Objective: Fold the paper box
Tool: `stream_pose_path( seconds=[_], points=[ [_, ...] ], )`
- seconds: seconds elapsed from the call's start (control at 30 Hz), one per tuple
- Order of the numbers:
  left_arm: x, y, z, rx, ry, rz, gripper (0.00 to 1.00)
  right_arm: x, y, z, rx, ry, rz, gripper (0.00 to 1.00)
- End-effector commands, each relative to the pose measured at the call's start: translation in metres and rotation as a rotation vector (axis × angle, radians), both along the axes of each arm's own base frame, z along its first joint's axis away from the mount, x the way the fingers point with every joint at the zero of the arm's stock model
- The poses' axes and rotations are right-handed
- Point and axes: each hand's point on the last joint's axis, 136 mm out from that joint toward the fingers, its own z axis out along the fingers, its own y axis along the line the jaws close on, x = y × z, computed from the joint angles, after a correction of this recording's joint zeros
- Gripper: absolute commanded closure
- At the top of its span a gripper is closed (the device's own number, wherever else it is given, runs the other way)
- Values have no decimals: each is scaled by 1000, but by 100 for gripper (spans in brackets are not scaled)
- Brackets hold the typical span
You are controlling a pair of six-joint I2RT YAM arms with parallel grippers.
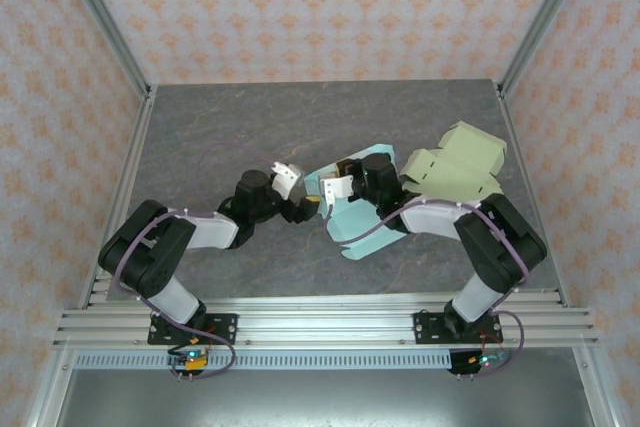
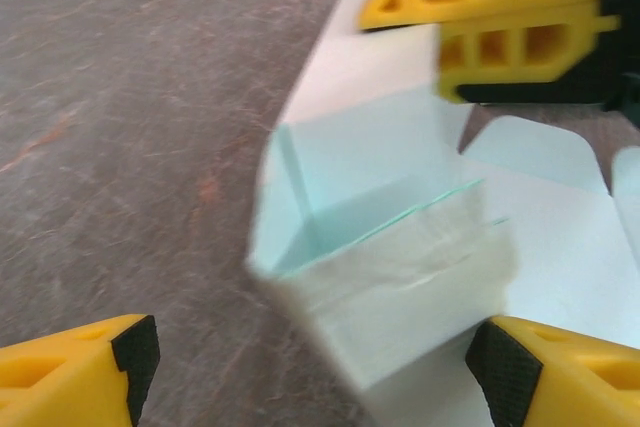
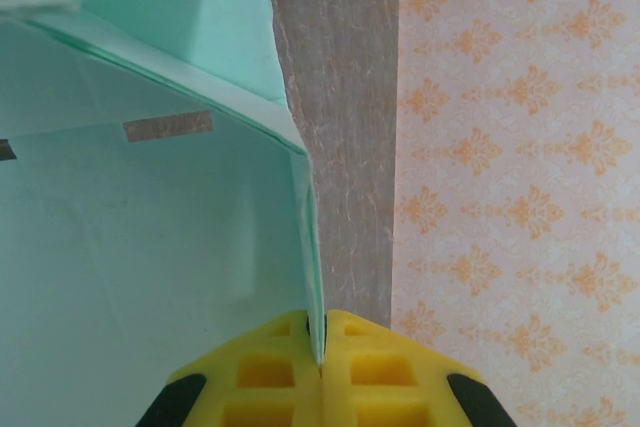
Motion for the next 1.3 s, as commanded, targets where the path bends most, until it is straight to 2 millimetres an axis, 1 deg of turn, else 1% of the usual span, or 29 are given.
stream_pose_path(
  seconds=[0.0,0.1,0.2,0.27,0.3,0.4,0.43,0.47,0.53,0.6,0.63,0.67,0.7,0.73,0.77,0.8,0.83,0.87,0.9,0.93,0.97,1.03,1.13,1.2,1.27],
  points=[
    [5,-2,1,51,-52,-3,15,-7,15,-5,-23,-18,39,96],
    [2,5,-1,47,-58,26,15,-8,14,-6,-25,-16,37,93],
    [1,12,-9,52,-55,60,16,-9,12,-6,-31,-21,34,90],
    [4,16,-12,61,-43,96,18,-11,11,-6,-13,-2,28,79],
    [6,19,-11,54,-45,120,19,-12,13,-1,25,14,19,72],
    [12,24,-3,17,-58,176,21,-14,12,18,121,74,-13,61],
    [14,23,0,5,-59,180,21,-16,10,24,148,109,-27,53],
    [15,22,1,1,-52,183,21,-19,9,28,178,145,-36,47],
    [18,19,4,-13,-34,184,23,-24,5,43,285,225,-55,45],
    [21,19,2,-23,-17,200,28,-27,0,56,398,297,-87,44],
    [24,22,0,-24,-10,228,29,-26,-4,65,478,338,-116,40],
    [26,25,-2,-29,2,255,30,-22,-8,73,556,385,-159,27],
    [29,32,-3,-37,17,307,30,-14,-14,83,664,452,-243,14],
    [32,41,-2,-54,40,373,30,-3,-22,95,796,524,-357,9],
    [34,49,-1,-76,72,437,29,6,-32,102,905,599,-478,6],
    [35,57,2,-112,120,507,28,19,-47,108,1047,678,-633,1],
    [34,62,3,-138,181,561,27,32,-68,109,1219,729,-852,1],
    [33,64,4,-158,232,593,25,39,-101,100,1386,717,-1138,1],
    [31,62,5,-177,298,612,23,32,-142,90,1527,679,-1490,1],
    [29,58,5,-188,362,613,22,24,-159,79,1571,736,-1703,0],
    [27,53,5,-195,406,603,20,22,-156,66,1577,848,-1786,1],
    [21,44,1,-207,524,608,17,10,-157,37,1617,958,-2025,1],
    [15,45,-3,-159,602,637,15,10,-121,8,1633,1205,-2115,1],
    [15,46,-4,-118,627,647,12,10,-102,-7,1645,1323,-2161,0],
    [14,44,-10,-45,702,650,12,12,-91,-14,1663,1374,-2183,1]
  ],
)
